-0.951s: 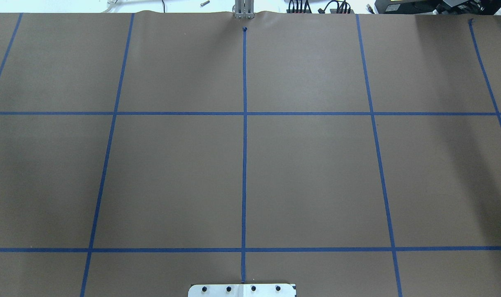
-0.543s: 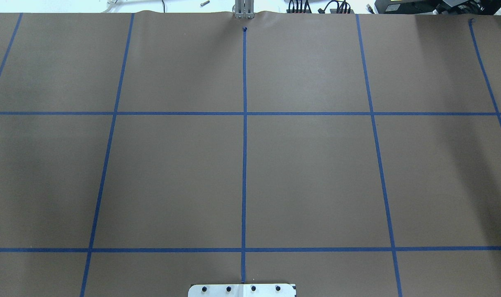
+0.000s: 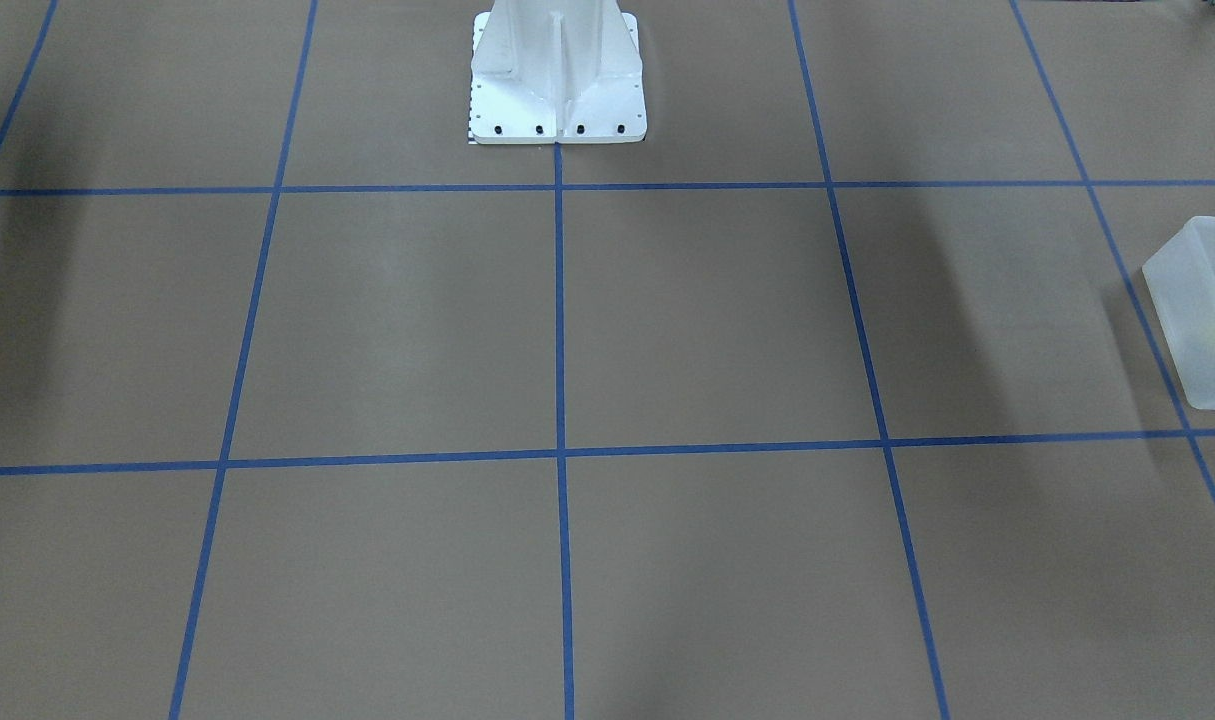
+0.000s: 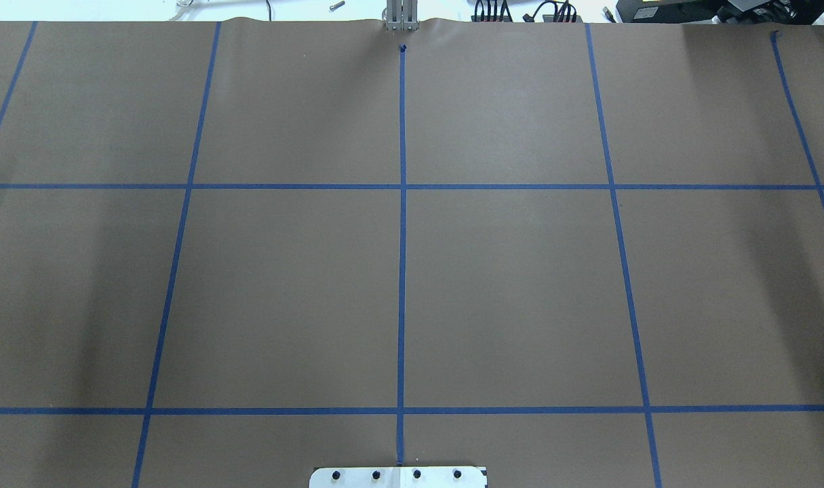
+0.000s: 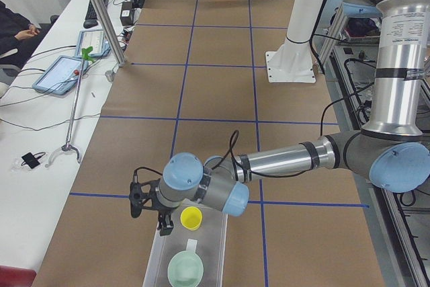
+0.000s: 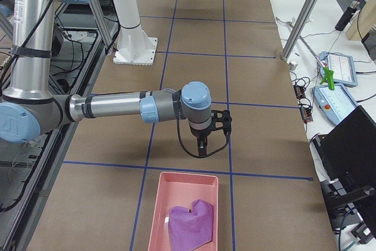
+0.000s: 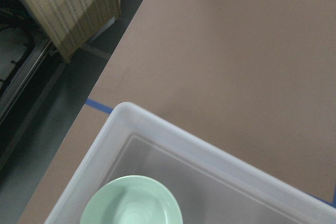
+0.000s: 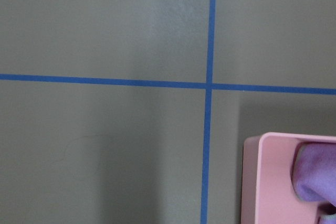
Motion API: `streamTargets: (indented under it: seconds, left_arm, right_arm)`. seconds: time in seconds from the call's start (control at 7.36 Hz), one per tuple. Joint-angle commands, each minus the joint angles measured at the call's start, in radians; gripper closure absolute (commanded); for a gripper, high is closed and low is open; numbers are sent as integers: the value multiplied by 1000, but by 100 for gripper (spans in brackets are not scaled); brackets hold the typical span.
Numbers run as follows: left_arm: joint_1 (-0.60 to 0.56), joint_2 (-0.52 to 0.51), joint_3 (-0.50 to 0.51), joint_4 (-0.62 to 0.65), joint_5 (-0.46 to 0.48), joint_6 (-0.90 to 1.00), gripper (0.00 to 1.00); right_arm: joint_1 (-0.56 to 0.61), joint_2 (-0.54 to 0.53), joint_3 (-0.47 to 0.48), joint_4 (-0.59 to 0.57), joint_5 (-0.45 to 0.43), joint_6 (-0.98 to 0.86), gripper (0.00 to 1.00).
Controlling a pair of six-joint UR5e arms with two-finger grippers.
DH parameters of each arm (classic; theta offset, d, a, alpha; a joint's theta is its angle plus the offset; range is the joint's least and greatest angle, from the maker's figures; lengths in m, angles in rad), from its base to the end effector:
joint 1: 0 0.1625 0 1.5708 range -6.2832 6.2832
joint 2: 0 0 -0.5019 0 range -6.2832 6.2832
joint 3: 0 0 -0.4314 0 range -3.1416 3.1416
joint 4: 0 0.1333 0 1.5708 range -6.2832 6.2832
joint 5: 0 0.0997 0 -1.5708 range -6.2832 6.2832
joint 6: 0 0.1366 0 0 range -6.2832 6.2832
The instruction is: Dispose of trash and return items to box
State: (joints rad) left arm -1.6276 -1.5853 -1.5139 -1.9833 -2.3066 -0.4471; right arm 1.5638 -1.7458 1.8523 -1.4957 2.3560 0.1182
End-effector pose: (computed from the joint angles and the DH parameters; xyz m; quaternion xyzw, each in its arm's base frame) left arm -0.0738 -0.5646 0.7410 0.0999 0.3801 -0.1646 0.9047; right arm 0.0335 -0.4573 0.6879 0.0598 -0.3855 0.0165 0.9206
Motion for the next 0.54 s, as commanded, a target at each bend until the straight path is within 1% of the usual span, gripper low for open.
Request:
streamTargets:
  seconds: [0.0, 0.14, 0.27, 0.41]
  left_arm:
    - [70, 4, -174, 219, 0, 5, 1]
    - [96, 28, -225, 242, -7, 5, 1]
    - [123, 75, -241, 236, -7, 17, 1]
    - [121, 103, -235, 236, -7, 52, 1]
  right_arm:
    - [-1, -12, -54, 3, 0, 4, 0]
    - [-1, -12, -61, 5, 5, 6, 0]
    - [-1, -9, -61, 3, 8, 30, 0]
    - [-1, -9, -62, 2, 9, 53, 0]
